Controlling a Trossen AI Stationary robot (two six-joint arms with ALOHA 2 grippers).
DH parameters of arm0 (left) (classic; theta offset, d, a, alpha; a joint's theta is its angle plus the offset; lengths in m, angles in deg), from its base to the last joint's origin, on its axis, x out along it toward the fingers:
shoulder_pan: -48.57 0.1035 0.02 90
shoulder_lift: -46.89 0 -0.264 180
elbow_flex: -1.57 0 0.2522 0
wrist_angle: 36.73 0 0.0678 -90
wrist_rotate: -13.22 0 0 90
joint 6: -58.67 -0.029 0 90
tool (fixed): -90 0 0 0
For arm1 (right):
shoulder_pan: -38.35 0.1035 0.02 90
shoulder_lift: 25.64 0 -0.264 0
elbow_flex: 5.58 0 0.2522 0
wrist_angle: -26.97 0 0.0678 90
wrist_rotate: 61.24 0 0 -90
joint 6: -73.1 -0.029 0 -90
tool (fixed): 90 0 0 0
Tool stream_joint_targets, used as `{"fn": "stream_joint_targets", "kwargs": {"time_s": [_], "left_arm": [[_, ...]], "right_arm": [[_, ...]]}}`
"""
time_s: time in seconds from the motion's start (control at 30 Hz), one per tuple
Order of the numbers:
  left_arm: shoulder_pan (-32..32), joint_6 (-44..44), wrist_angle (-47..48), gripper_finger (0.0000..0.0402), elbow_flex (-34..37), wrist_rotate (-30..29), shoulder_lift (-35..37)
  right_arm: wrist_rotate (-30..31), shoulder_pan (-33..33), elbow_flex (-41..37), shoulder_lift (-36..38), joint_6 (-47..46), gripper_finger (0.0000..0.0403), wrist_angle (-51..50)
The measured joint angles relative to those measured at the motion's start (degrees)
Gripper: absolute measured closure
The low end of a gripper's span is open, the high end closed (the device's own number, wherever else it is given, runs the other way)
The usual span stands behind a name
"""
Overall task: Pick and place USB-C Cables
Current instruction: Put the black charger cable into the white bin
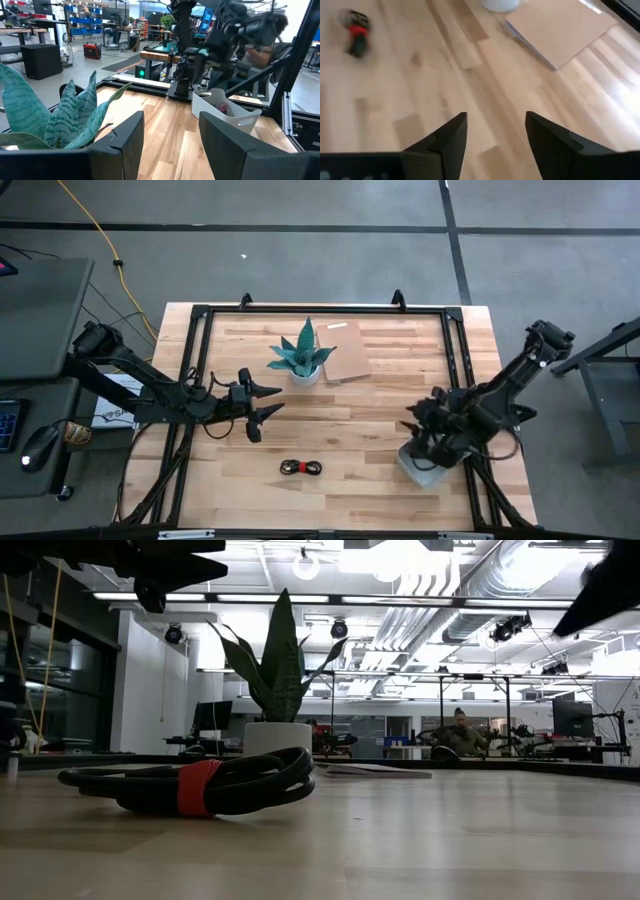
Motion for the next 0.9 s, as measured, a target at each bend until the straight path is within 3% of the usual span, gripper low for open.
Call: {"fn": "stream_joint_targets", "kwargs": {"time_s": [0.13,0.27,0.43,0.57,0.7,0.9], "left_arm": [[-0.02,0.01,0.01,0.0231,0.0,0.0,0.0],[0.0,0.01,0.0,0.0231,0.0,-0.01,0.0],[-0.02,0.01,0.0,0.0231,0.0,-0.01,0.0],[0.0,-0.01,0.0,0.0231,0.0,-0.14,0.0],[-0.02,-0.76,-0.01,0.0231,0.0,-0.36,0.0],[0.0,-0.86,0.0,0.0231,0.0,-0.49,0.0]], "right_arm": [[0.17,-5.33,-7.41,0.0,8.49,0.021,13.77],[-1.57,-11.46,-15.94,-0.04,25.19,0.021,38.98],[-11.39,-19.26,-23.73,-0.04,48.71,0.021,76.81],[-17.72,-23.56,-24.93,-0.03,60.45,0.021,97.0],[-20.66,-25.41,-23.21,-0.02,66.3,0.021,104.83],[-20.94,-25.44,-21.17,-0.02,67.26,0.021,102.82]]}}
